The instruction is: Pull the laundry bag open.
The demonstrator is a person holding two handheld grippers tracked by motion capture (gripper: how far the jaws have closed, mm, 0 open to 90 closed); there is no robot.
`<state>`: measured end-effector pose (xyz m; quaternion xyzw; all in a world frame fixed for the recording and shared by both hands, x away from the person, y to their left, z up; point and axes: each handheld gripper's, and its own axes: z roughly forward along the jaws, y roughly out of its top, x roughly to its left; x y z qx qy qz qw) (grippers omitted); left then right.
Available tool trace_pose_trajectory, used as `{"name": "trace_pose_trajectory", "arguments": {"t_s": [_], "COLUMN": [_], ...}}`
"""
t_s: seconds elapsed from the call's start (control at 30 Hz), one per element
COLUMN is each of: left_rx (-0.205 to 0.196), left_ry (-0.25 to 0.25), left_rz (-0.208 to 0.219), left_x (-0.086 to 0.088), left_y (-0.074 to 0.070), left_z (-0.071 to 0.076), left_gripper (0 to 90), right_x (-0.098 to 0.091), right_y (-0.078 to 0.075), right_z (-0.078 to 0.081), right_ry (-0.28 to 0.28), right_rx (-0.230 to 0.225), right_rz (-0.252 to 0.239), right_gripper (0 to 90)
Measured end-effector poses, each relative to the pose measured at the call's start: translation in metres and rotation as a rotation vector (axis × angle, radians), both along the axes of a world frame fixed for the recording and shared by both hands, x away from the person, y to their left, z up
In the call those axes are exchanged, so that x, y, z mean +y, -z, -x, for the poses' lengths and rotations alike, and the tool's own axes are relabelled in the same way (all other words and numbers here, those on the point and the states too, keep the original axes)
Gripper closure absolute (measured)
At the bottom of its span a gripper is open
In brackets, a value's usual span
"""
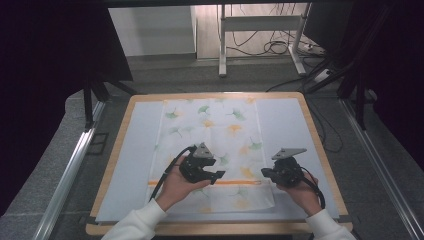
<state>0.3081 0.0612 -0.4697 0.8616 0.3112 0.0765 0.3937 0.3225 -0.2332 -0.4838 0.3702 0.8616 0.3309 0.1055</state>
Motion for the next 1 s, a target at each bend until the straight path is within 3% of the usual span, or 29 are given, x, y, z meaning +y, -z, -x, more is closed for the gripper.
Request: {"name": "trace_pose_trajectory", "arguments": {"t_s": [0.27,0.5,0.73,1.0], "left_rx": [0.024,0.057,0.125,0.145], "left_ry": [0.035,0.067,0.083,0.093], "left_rz": [-0.012,-0.017,-0.029,-0.053], "left_x": [-0.041,-0.067,-0.078,-0.089], "left_y": [0.004,0.01,0.021,0.03], "left_z": [-0.004,-0.01,-0.013,-0.011], "left_gripper": [50.6,56.8,61.5,61.4], "right_x": [-0.007,-0.008,-0.012,-0.011], "right_y": [0.009,0.012,0.015,0.015], "right_z": [0.001,0.004,0.002,0.002], "right_ry": [-0.007,-0.014,0.003,-0.002], "right_rx": [0.04,0.053,0.066,0.063], "right_rz": [0.016,0.024,0.023,0.028], "right_gripper": [89.0,89.0,89.0,89.0]}}
